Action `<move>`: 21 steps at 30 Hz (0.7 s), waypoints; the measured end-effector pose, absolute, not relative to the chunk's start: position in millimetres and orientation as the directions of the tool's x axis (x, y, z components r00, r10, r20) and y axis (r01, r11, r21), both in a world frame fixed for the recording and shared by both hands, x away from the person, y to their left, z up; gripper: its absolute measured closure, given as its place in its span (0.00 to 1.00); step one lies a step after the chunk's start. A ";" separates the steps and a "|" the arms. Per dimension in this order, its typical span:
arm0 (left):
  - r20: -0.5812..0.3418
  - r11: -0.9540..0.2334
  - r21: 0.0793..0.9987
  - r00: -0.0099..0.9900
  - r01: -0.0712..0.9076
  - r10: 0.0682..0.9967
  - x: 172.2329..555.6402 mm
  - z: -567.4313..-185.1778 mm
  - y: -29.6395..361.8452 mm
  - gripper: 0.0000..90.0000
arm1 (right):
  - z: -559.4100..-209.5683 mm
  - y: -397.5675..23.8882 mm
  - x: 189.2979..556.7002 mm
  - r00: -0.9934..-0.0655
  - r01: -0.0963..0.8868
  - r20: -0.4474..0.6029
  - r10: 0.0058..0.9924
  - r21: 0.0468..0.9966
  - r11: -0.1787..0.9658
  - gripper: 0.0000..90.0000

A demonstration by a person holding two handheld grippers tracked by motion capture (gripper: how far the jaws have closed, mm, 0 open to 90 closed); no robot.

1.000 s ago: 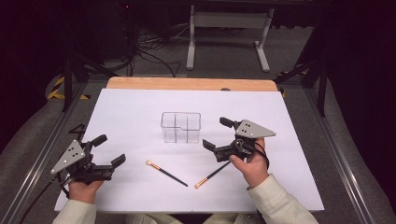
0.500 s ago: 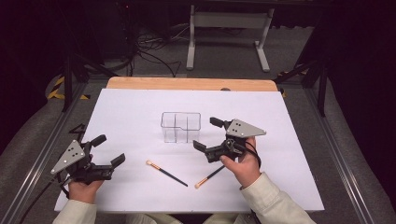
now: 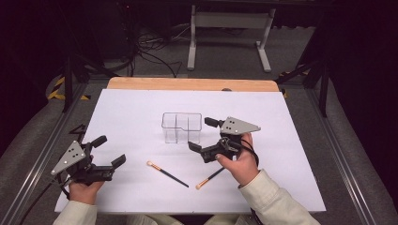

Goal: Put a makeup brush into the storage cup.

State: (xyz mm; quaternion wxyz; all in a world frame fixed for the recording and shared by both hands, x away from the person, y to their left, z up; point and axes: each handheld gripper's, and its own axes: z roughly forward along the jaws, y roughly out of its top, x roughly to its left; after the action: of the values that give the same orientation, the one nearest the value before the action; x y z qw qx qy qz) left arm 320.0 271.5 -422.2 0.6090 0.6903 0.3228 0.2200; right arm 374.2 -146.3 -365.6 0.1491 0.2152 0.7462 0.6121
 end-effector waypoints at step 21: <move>-0.089 -0.048 0.983 0.686 0.177 0.723 319.4 -421.8 273.1 0.00 | -355.6 -114.1 384.4 -0.897 0.202 -0.054 0.440 0.835 0.513 0.06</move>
State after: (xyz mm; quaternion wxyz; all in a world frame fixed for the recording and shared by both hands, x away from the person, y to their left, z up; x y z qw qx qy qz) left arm 319.4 273.1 -421.8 0.6077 0.6881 0.3270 0.2244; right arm 384.4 -114.1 -355.6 0.1302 0.1864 0.8599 0.4570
